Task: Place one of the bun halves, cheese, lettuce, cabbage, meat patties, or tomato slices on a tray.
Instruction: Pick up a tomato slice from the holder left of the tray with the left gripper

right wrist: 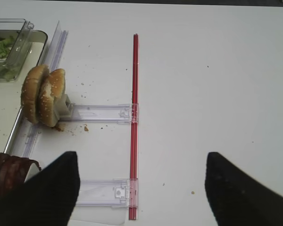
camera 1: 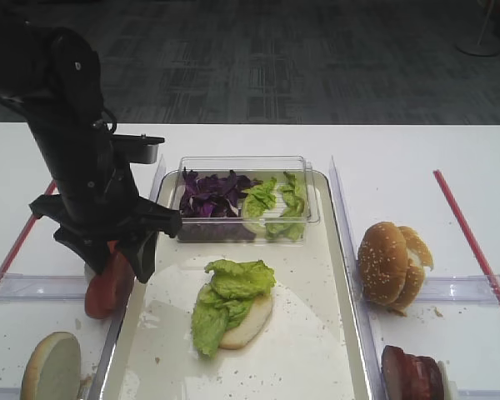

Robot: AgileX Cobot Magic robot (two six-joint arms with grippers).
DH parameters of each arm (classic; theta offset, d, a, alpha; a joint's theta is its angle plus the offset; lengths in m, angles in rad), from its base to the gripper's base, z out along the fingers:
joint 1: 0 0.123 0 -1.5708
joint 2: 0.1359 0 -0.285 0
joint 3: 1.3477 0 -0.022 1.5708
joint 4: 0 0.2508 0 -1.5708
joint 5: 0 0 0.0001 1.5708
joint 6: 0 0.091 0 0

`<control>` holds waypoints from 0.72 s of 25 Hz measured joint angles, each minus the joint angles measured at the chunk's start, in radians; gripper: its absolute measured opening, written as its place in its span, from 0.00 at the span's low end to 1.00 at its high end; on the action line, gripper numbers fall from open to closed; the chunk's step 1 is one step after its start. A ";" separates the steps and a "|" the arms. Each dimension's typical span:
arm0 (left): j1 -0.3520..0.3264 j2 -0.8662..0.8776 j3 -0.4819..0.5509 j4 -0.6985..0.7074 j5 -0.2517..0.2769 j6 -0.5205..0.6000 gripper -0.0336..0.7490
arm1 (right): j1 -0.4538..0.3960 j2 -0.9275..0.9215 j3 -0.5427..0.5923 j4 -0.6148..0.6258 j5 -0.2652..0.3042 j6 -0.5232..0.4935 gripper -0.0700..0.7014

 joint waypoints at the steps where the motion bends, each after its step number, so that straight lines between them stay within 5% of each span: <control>1: 0.000 0.005 0.000 0.000 -0.002 0.000 0.54 | 0.000 0.000 0.000 0.000 0.000 0.000 0.83; 18: 0.000 0.023 -0.010 0.026 -0.008 -0.028 0.39 | 0.000 0.000 0.000 0.000 0.000 0.000 0.83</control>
